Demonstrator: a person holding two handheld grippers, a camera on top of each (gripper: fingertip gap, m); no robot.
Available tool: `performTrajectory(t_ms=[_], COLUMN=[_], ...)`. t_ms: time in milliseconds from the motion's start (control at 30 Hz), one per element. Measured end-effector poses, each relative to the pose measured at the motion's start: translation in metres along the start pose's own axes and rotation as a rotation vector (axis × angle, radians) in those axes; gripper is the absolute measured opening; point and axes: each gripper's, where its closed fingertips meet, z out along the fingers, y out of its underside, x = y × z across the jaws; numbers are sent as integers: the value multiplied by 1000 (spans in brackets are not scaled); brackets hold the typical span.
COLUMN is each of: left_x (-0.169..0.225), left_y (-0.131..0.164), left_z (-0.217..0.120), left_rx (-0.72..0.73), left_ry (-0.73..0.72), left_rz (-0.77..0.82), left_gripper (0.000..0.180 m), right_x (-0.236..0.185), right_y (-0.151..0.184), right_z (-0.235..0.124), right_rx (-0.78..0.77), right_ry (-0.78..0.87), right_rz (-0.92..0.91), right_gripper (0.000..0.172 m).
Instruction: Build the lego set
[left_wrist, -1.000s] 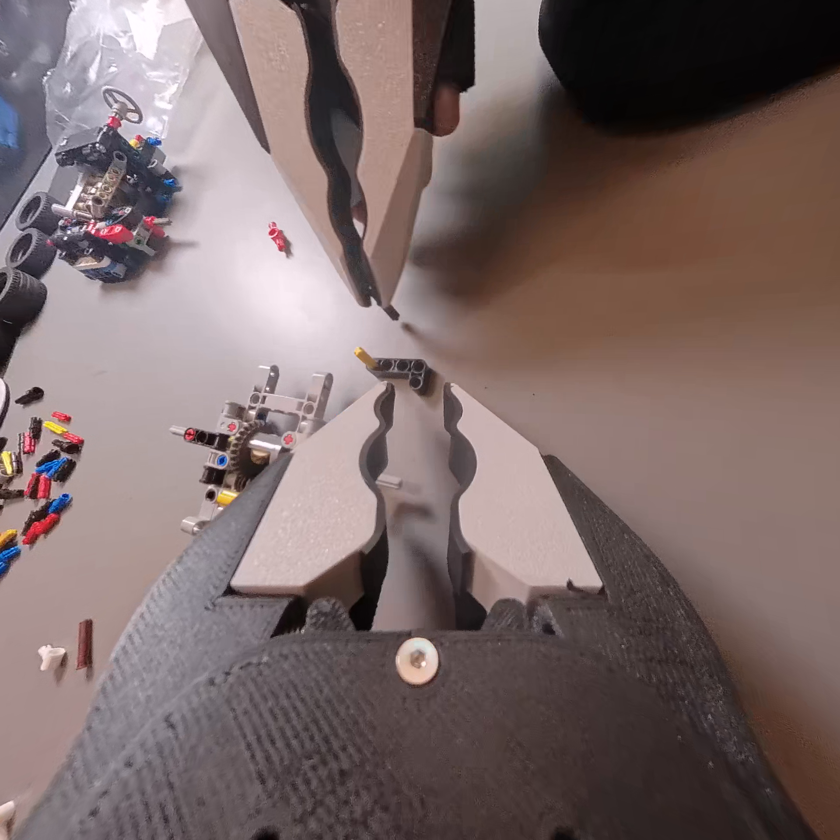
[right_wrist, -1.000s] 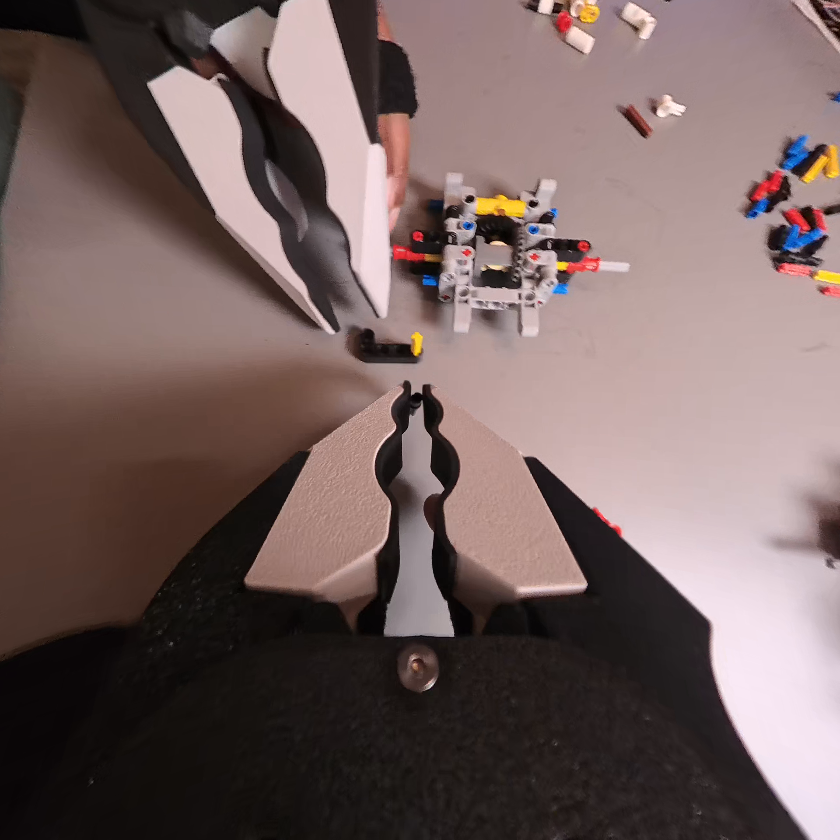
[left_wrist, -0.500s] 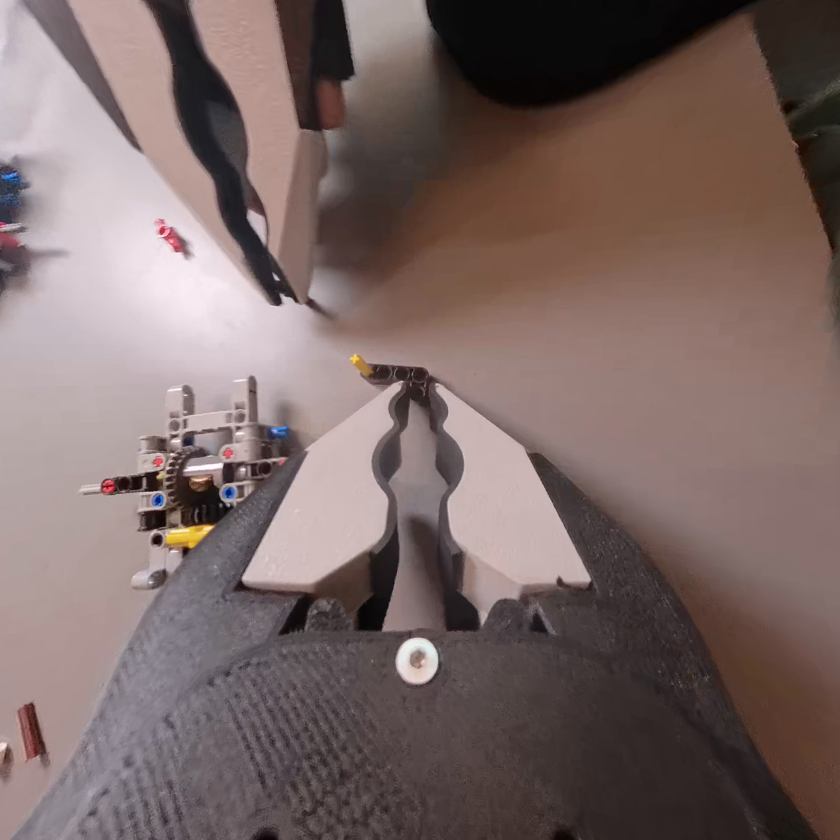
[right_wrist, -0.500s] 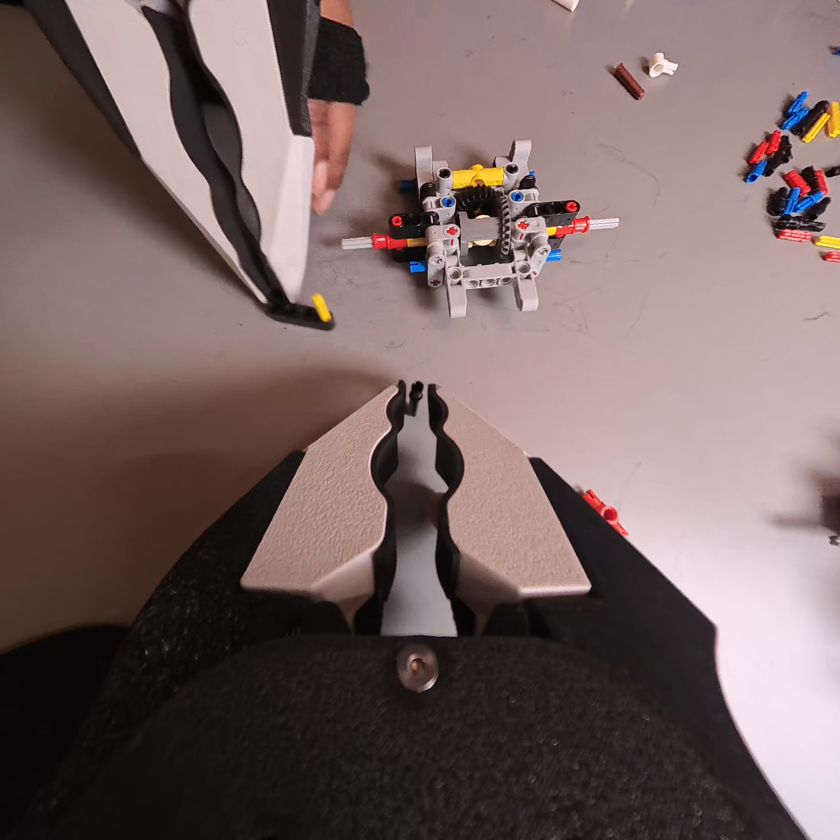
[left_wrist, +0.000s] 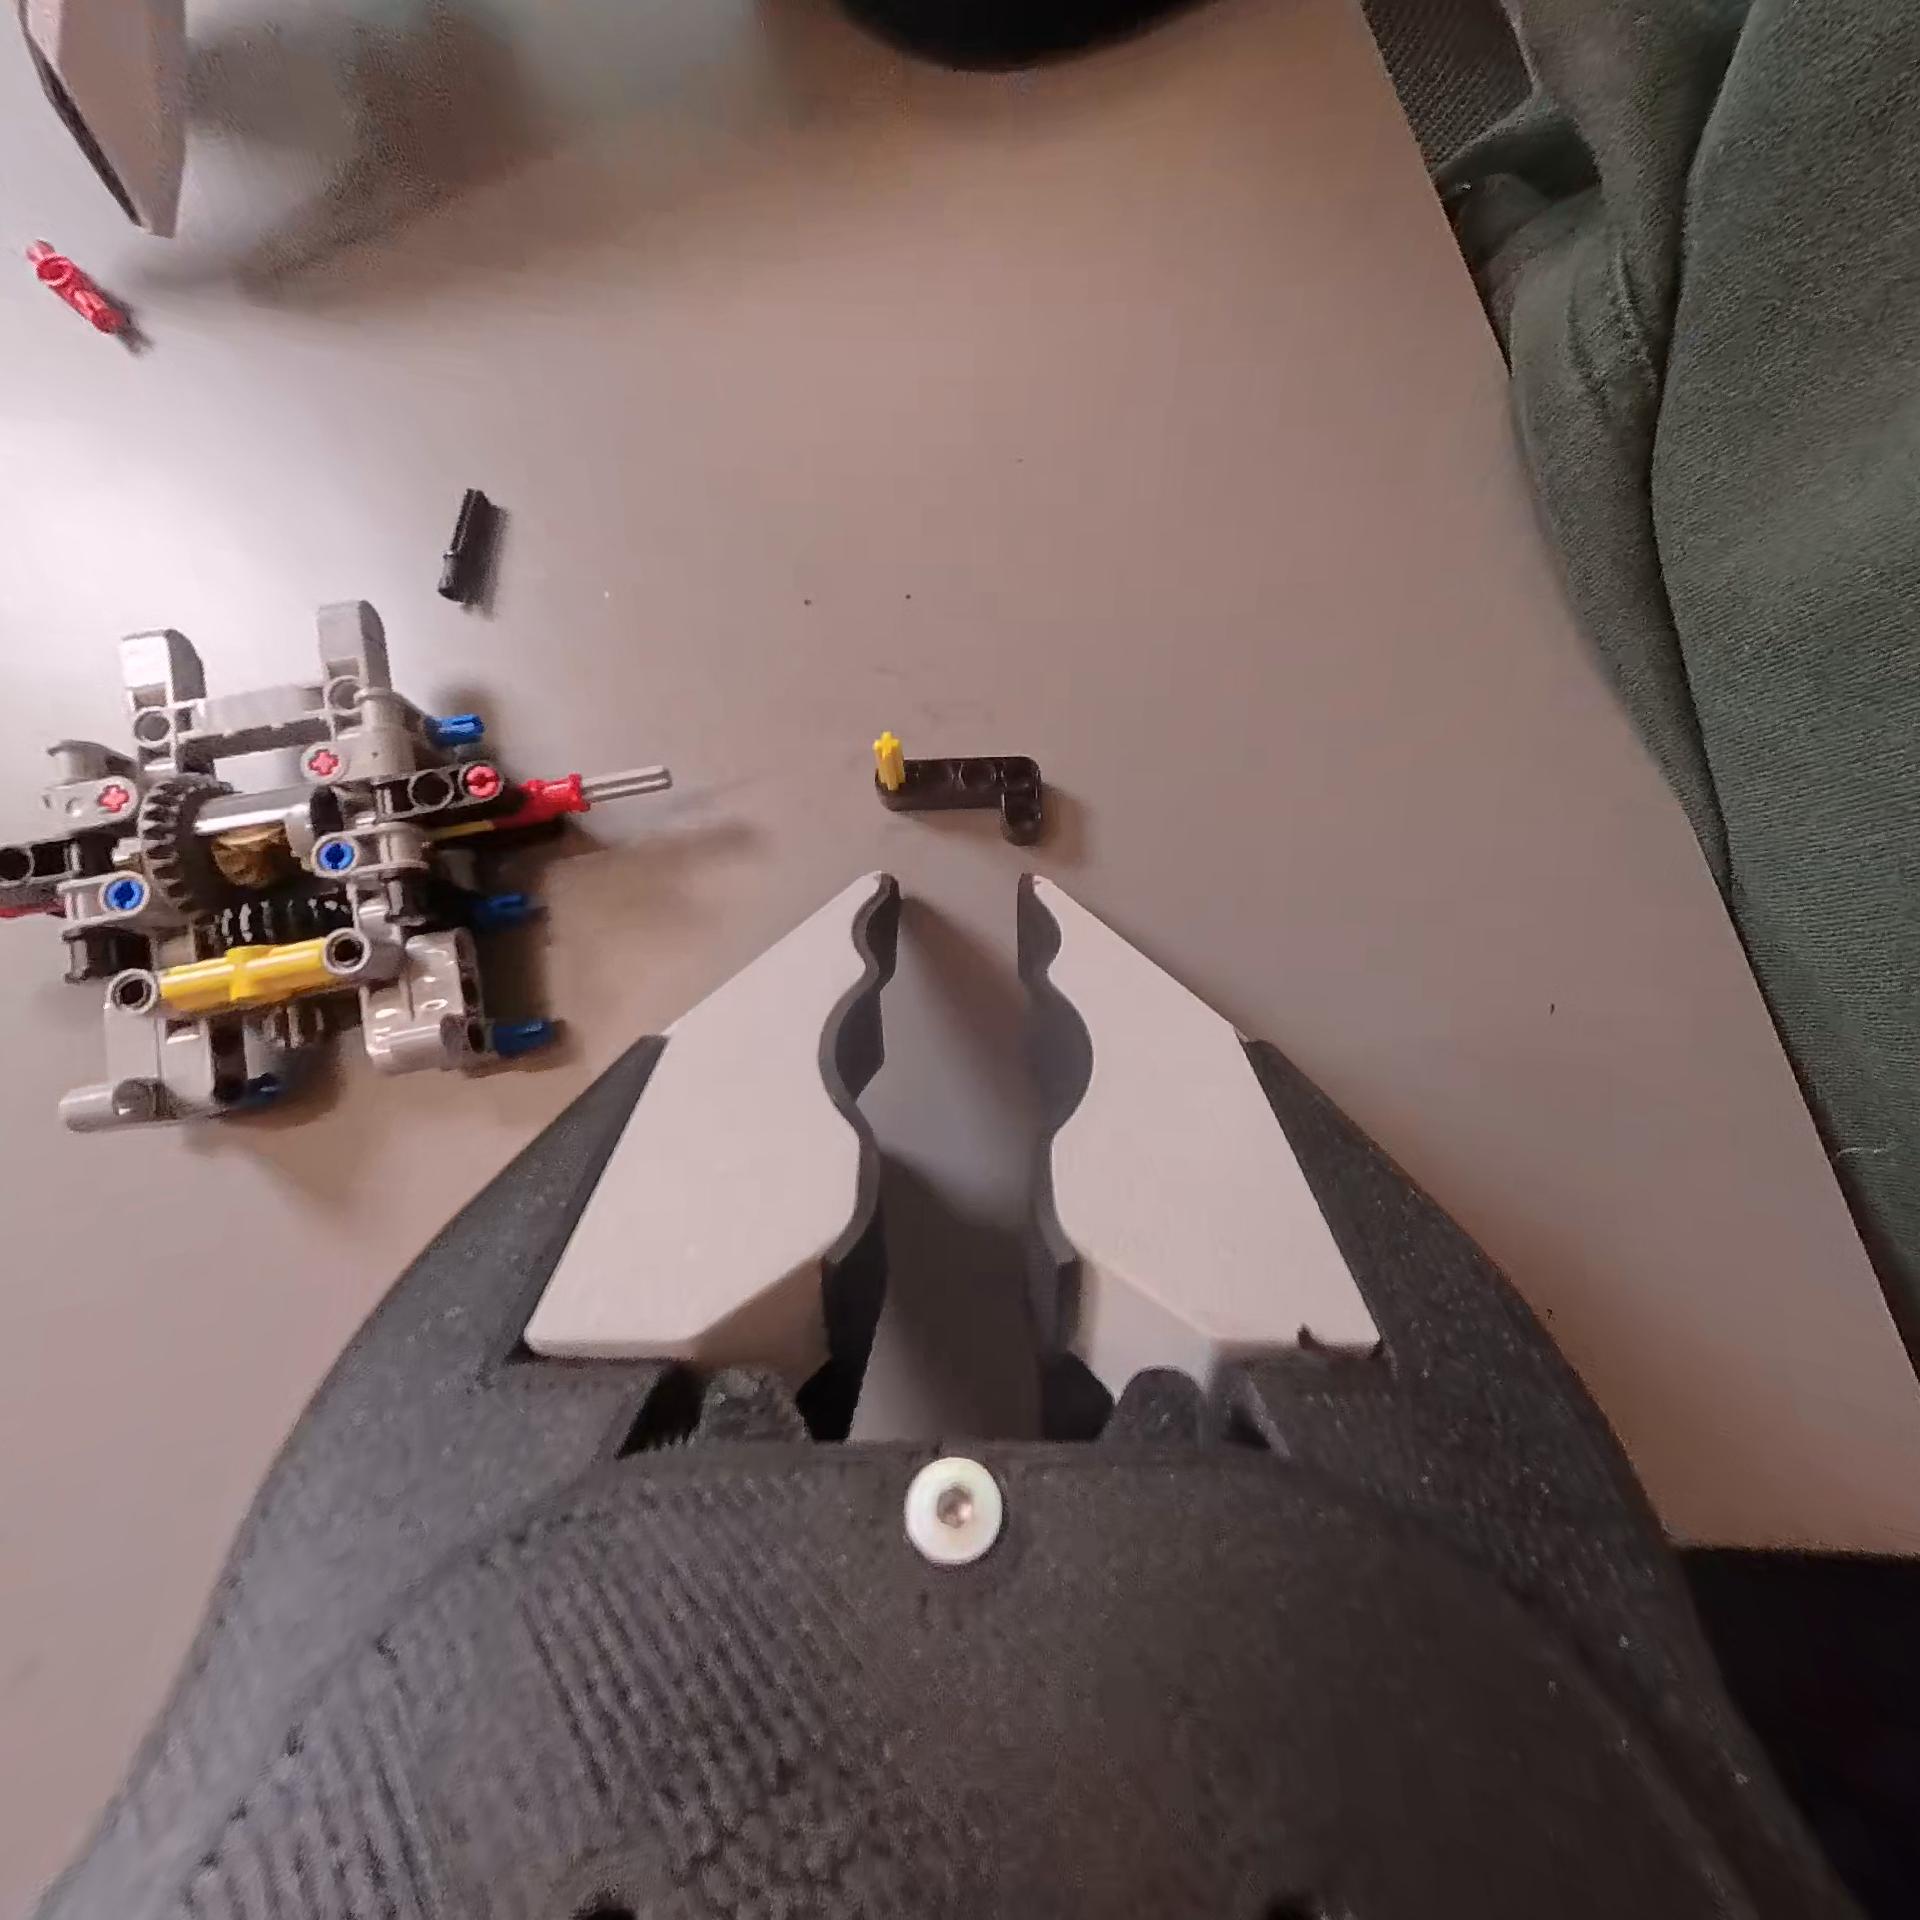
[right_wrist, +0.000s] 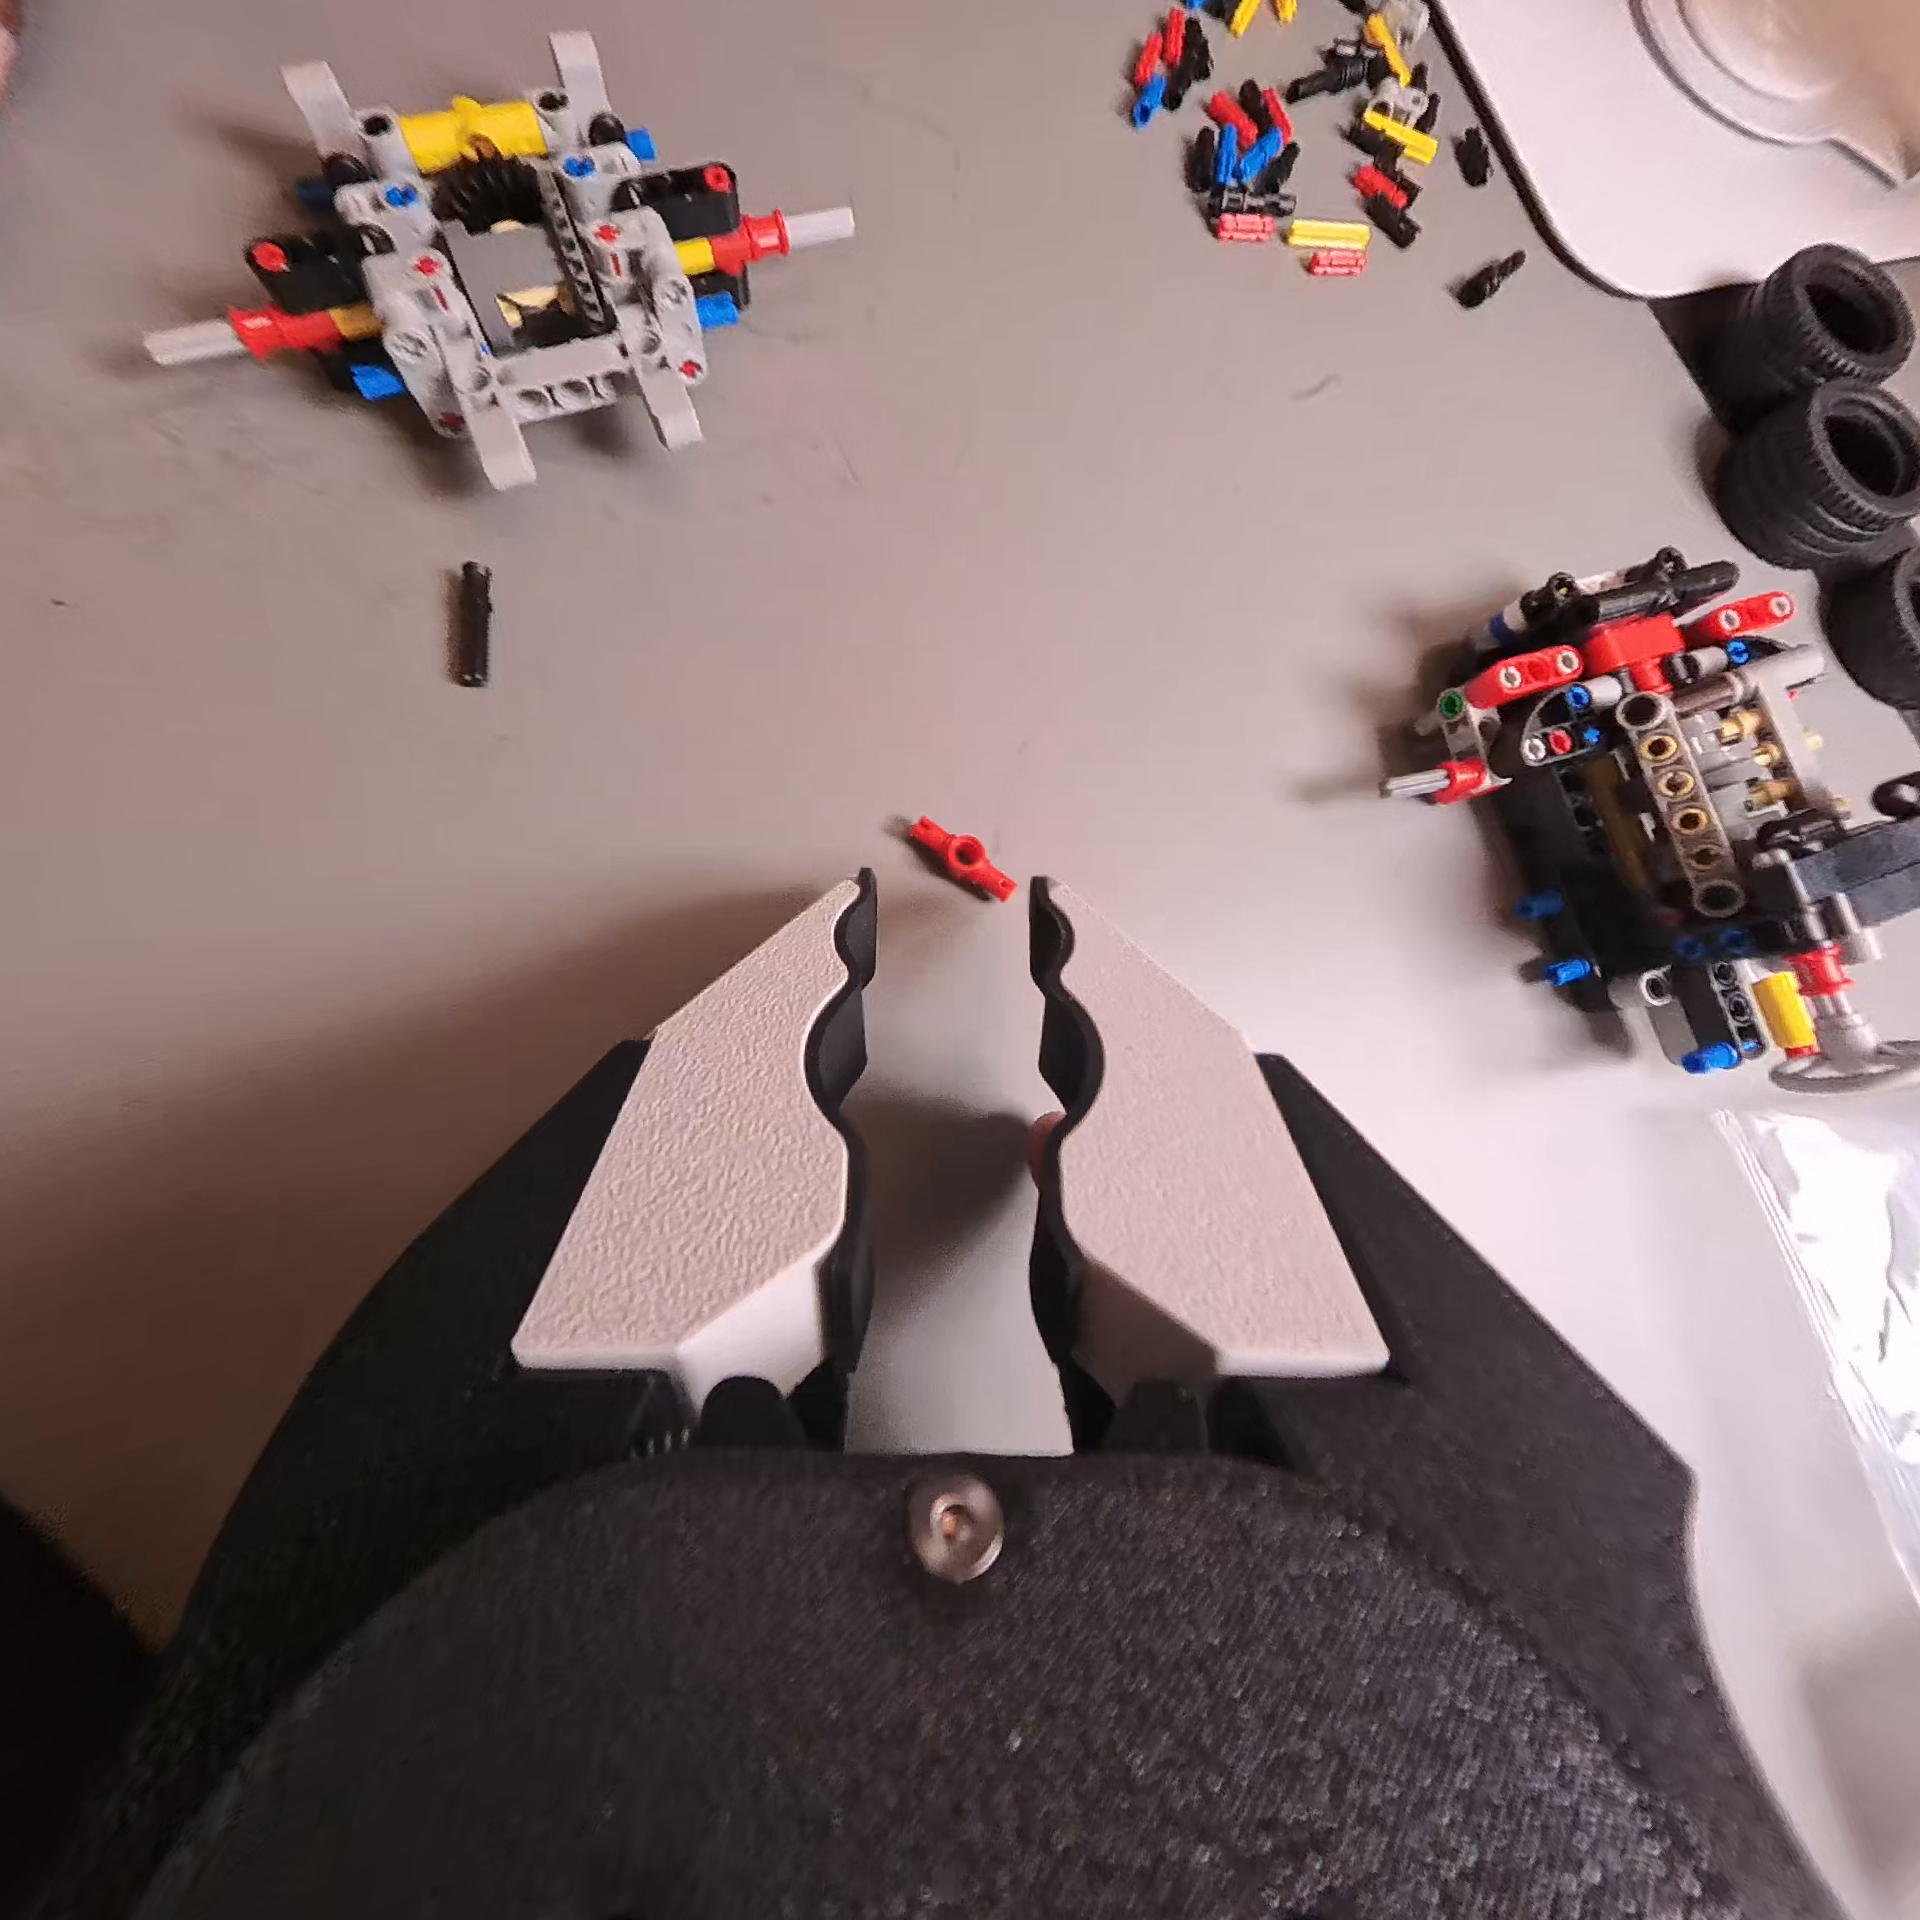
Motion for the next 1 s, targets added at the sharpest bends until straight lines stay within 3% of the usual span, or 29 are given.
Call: performTrajectory(t_ms=[400, 467, 667, 1000], left_x=[8, 10, 7, -25], left_y=[-12, -12, -9, 8], left_z=[12, 12, 9, -12], left_rx=[24, 24, 23, 8], left_ry=[37, 64, 107, -67], left_rz=[18, 29, 44, -29], left_gripper=[15, 7, 7, 15], right_x=[4, 1, -20, -71], right_y=[1, -1, -7, -57], right_z=[13, 13, 14, 0], right_rx=[-86, -95, -83, 130], right_ry=[35, 36, -41, -218], right_rz=[-70, -85, -109, -130], right_gripper=[7, 6, 6, 6])
